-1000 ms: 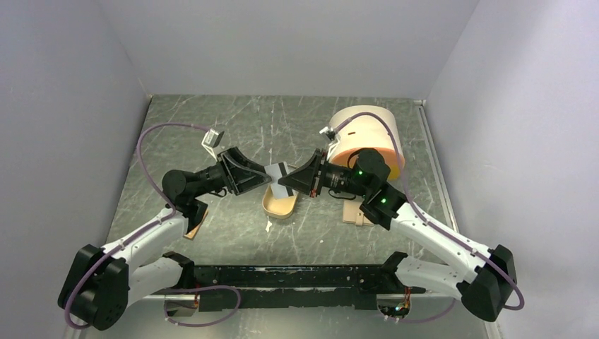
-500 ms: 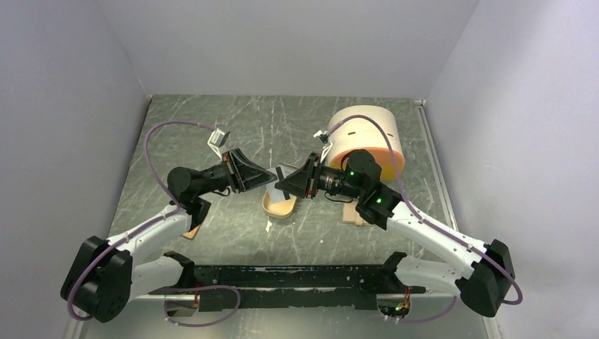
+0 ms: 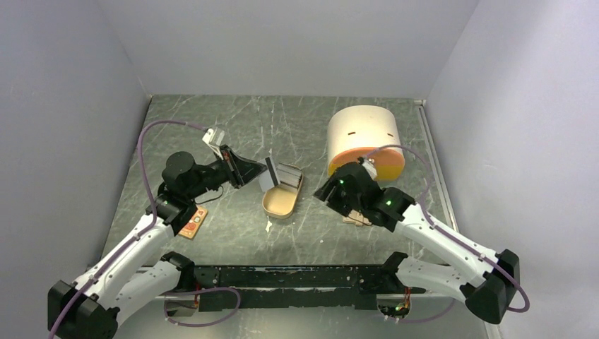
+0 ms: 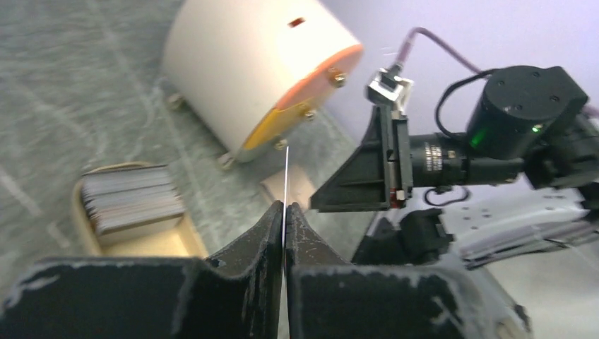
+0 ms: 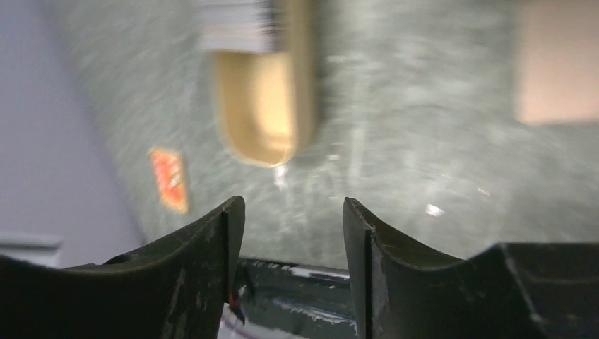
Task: Put the credit cards into the card holder
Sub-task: Pick up the credit card from the storage box, then pick up the card holder from the center of the board.
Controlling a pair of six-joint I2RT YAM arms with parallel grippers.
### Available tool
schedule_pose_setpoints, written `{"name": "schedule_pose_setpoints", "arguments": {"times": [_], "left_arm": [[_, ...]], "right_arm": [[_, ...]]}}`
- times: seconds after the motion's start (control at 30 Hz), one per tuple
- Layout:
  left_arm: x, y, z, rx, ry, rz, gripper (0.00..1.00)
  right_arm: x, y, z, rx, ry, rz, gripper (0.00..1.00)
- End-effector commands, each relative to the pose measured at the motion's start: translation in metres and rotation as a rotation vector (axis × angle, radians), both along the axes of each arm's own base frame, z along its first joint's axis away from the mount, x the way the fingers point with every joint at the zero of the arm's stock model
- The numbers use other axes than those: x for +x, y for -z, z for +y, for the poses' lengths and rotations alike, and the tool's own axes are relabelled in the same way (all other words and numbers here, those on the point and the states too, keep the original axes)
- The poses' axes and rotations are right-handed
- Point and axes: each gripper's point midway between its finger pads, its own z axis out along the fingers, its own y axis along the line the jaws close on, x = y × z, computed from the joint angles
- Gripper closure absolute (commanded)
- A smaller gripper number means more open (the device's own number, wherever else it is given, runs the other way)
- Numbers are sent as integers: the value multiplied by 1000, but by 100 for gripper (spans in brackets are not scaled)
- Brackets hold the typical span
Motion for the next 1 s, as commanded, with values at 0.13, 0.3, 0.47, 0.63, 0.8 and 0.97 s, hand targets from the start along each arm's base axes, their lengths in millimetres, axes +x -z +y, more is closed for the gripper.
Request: {"name": "schedule_pose_setpoints", "arguments": {"times": [0.13, 0.3, 0.47, 0.63, 0.8, 0.97], "left_arm": [[6, 46, 38, 288, -164, -15, 91], [0, 49, 47, 325, -185, -46, 91], [-4, 50, 48, 315, -183, -25, 91], [-10, 56, 45, 287, -161, 21, 91], [-12, 56, 44, 278, -157, 28, 91], [-10, 57, 44, 286, -160, 31, 91]], "right_arm": [[-24, 71, -127, -379, 685, 263, 46], [-19, 87, -158, -498, 834, 240, 46], [-15, 103, -163, -546, 892, 267, 47], [-10, 122, -158, -507, 938, 279, 48], [0, 132, -165, -512, 968, 243, 47], [7, 148, -162, -559, 912, 250, 45]]}}
